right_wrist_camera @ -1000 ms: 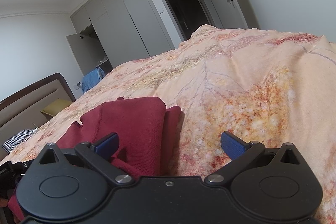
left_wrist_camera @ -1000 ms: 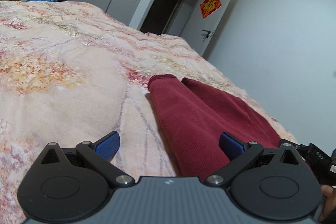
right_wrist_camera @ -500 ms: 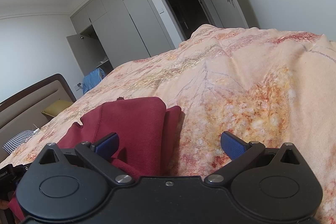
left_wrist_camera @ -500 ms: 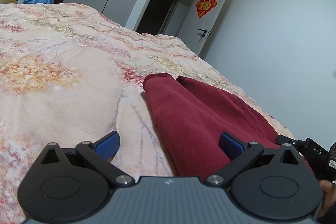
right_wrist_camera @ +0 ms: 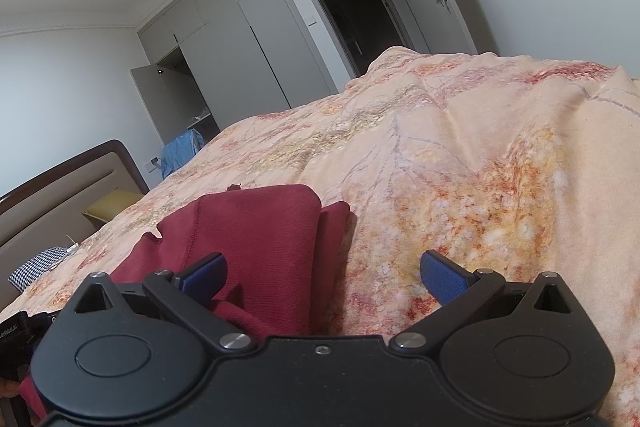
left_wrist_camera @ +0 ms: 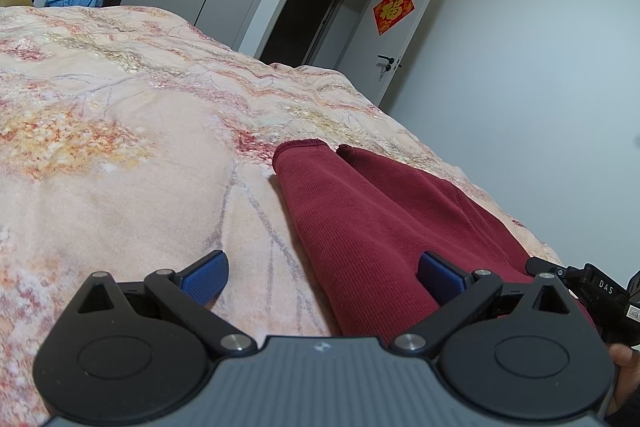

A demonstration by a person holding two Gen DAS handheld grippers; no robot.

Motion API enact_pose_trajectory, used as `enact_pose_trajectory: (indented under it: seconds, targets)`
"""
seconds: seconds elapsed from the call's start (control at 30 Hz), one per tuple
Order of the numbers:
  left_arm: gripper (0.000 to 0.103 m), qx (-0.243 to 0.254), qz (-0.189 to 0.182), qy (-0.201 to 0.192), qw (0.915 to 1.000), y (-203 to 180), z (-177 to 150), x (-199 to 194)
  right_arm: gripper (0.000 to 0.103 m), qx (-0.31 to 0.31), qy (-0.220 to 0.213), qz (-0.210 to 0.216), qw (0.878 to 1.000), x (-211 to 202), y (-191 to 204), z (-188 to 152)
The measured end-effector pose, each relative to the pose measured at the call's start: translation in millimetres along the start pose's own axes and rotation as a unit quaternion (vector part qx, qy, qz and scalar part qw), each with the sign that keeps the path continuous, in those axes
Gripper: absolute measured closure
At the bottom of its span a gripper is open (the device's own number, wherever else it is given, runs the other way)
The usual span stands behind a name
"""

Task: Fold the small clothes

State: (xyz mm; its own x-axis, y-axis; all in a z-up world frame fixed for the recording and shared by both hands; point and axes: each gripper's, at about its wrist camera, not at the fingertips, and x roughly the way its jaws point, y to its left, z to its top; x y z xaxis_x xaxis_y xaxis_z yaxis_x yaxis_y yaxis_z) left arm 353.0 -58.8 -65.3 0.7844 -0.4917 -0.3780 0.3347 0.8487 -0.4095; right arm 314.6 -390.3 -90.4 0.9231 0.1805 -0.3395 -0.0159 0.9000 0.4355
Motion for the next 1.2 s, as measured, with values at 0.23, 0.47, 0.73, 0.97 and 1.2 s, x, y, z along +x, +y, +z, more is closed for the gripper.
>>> enact_pose_trajectory:
  seconds: [0.23, 0.47, 0.73, 0.97, 1.2]
  targets:
    - [0.0, 0.0, 0.0, 0.0, 1.0, 0.0, 0.0, -0.3, 0.007, -0.017, 0.013, 0.037, 0.999, 4.1, 4.1, 0.5]
    - [0.0, 0.0, 0.0, 0.0, 1.0, -0.1, 0.1, -0.4, 0.043, -0.021, 0.041, 0.076, 0.996, 11.1, 6.9, 0.1]
    - [0.0, -0.001, 0.0, 0.0, 1.0, 0.0, 0.1, -0.8, 0.052, -0.015, 0.04, 0.078, 0.996, 8.3, 5.8, -0.9]
    - [0.0, -0.001, -0.001, 0.0, 1.0, -0.1, 0.2, -0.7, 0.051, -0.011, 0.047, 0.072, 0.996, 10.2, 5.1, -1.9]
    - [0.0, -0.006, -0.012, 0.027, 0.9996, -2.4, 8.3, -0.6, 0.051, 0.003, 0.046, 0.081, 0.996, 11.4, 0.1, -1.0]
